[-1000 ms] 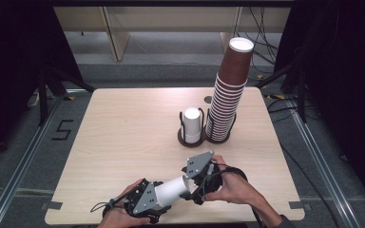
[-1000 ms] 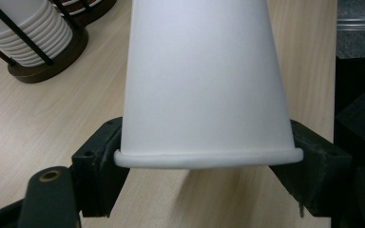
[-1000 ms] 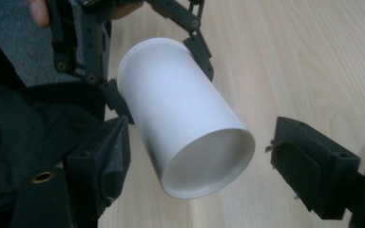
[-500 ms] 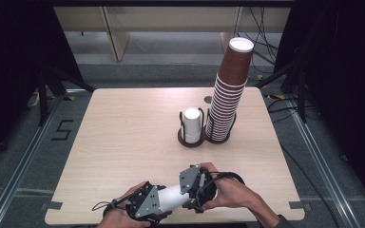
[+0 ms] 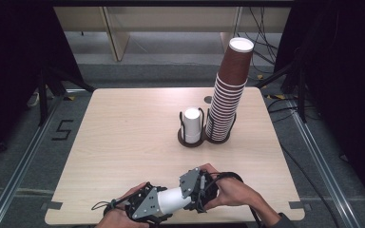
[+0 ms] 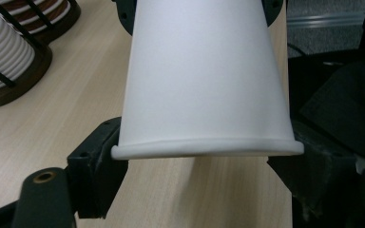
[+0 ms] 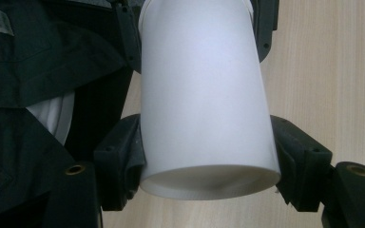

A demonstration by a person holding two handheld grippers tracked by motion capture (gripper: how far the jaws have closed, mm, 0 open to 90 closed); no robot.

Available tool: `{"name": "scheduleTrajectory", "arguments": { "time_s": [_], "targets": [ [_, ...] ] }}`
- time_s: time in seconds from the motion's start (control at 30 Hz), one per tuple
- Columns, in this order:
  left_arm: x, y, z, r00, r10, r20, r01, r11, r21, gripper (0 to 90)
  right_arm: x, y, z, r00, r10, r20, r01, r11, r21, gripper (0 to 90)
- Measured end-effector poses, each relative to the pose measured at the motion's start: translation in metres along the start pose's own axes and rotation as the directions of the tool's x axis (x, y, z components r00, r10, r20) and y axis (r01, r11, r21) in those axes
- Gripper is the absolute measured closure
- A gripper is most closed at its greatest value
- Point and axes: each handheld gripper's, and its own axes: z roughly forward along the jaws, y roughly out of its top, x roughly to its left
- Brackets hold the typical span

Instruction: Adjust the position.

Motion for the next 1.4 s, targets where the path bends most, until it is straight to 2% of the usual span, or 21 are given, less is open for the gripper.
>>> {"name": "scheduleTrajectory", "arguments": {
  "time_s": [0.07, 0.13, 0.17, 0.3, 0.4, 0.53, 0.63, 0.67, 0.73, 0.77, 0.8, 0.9, 0.93, 0.97, 1.03, 1.07, 1.13, 1.23, 1.27, 1.33, 1.4],
  "targets": [
    [0.000, -0.001, -0.001, 0.9998, -0.018, -0.003, 0.018, 0.9987, -0.047, 20.2, -0.004, -0.001, -0.002, 0.9993, -0.034, -0.011, 0.034, 0.999, -0.037, 34.1],
    [0.003, -0.003, -0.003, 0.9994, -0.034, -0.010, 0.033, 0.9954, -0.090, 18.7, -0.006, -0.004, -0.004, 0.9997, -0.018, -0.014, 0.017, 0.998, -0.059, 34.0],
    [0.004, -0.005, -0.004, 0.9989, -0.045, -0.014, 0.043, 0.9904, -0.132, 18.3, -0.007, -0.005, -0.005, 0.9999, -0.009, -0.009, 0.009, 0.998, -0.068, 34.0],
    [0.010, -0.010, -0.010, 0.9967, -0.079, -0.016, 0.074, 0.9748, -0.210, 14.9, -0.009, -0.010, -0.010, 0.9982, 0.032, -0.051, -0.038, 0.991, -0.130, 34.1],
    [0.010, -0.010, -0.011, 0.9959, -0.089, -0.018, 0.081, 0.9636, -0.255, 14.7, -0.012, -0.012, -0.014, 0.9977, 0.040, -0.055, -0.049, 0.986, -0.159, 34.1],
    [0.009, -0.010, -0.010, 0.9937, -0.111, -0.019, 0.101, 0.9540, -0.282, 14.6, -0.012, -0.013, -0.016, 0.9969, 0.050, -0.061, -0.060, 0.982, -0.177, 34.1],
    [0.009, -0.009, -0.010, 0.9957, -0.092, -0.010, 0.085, 0.9554, -0.283, 18.7, -0.011, -0.014, -0.017, 0.9946, 0.074, -0.073, -0.086, 0.978, -0.188, 34.1],
    [0.009, -0.009, -0.011, 0.9961, -0.087, -0.013, 0.080, 0.9564, -0.281, 19.2, -0.013, -0.014, -0.016, 0.9963, 0.057, -0.065, -0.068, 0.980, -0.189, 34.1],
    [0.009, -0.008, -0.011, 0.9953, -0.097, -0.008, 0.091, 0.9548, -0.283, 21.1, -0.012, -0.015, -0.016, 0.9942, 0.069, -0.082, -0.083, 0.979, -0.188, 34.3],
    [0.010, -0.008, -0.012, 0.9955, -0.094, -0.013, 0.087, 0.9577, -0.274, 22.3, -0.012, -0.015, -0.016, 0.9942, 0.066, -0.085, -0.080, 0.979, -0.186, 34.5],
    [0.010, -0.008, -0.011, 0.9962, -0.087, -0.007, 0.081, 0.9562, -0.281, 23.4, -0.013, -0.016, -0.014, 0.9958, 0.056, -0.073, -0.068, 0.980, -0.187, 34.5],
    [0.010, -0.005, -0.014, 0.9974, -0.069, -0.022, 0.062, 0.9693, -0.238, 24.8, -0.011, -0.016, -0.014, 0.9951, 0.077, -0.063, -0.086, 0.983, -0.164, 34.4],
    [0.010, -0.005, -0.013, 0.9973, -0.070, -0.019, 0.064, 0.9690, -0.239, 25.1, -0.012, -0.016, -0.013, 0.9943, 0.079, -0.072, -0.090, 0.983, -0.163, 34.1],
    [0.009, -0.003, -0.013, 0.9970, -0.074, -0.022, 0.067, 0.9719, -0.226, 25.4, -0.013, -0.016, -0.011, 0.9961, 0.058, -0.066, -0.068, 0.985, -0.157, 32.6],
    [0.009, -0.002, -0.013, 0.9965, -0.081, -0.021, 0.076, 0.9779, -0.195, 25.6, -0.010, -0.013, -0.012, 0.9965, 0.077, -0.032, -0.080, 0.987, -0.139, 22.3],
    [0.009, -0.001, -0.013, 0.9964, -0.083, -0.017, 0.078, 0.9822, -0.171, 25.6, -0.009, -0.012, -0.013, 0.9970, 0.077, -0.004, -0.077, 0.989, -0.128, 21.0],
    [0.009, 0.000, -0.013, 0.9962, -0.086, -0.011, 0.084, 0.9876, -0.132, 25.6, -0.007, -0.009, -0.016, 0.9934, 0.114, -0.010, -0.114, 0.983, -0.143, 19.7],
    [0.008, 0.002, -0.011, 0.9951, -0.097, -0.022, 0.094, 0.9897, -0.108, 25.6, -0.002, -0.003, -0.017, 0.9955, 0.092, 0.020, -0.089, 0.990, -0.109, 20.3],
    [0.008, 0.003, -0.012, 0.9955, -0.094, -0.014, 0.093, 0.9918, -0.088, 25.6, 0.002, -0.001, -0.016, 0.9932, 0.113, 0.028, -0.110, 0.990, -0.092, 20.3],
    [0.007, 0.004, -0.010, 0.9934, -0.114, -0.017, 0.112, 0.9900, -0.086, 25.6, 0.006, 0.005, -0.013, 0.9954, 0.063, 0.072, -0.060, 0.997, -0.040, 20.4],
    [0.007, 0.006, -0.011, 0.9935, -0.112, -0.020, 0.110, 0.9910, -0.076, 25.6, 0.008, 0.009, -0.009, 0.9949, 0.038, 0.093, -0.038, 0.999, -0.006, 20.5]
  ]
}}
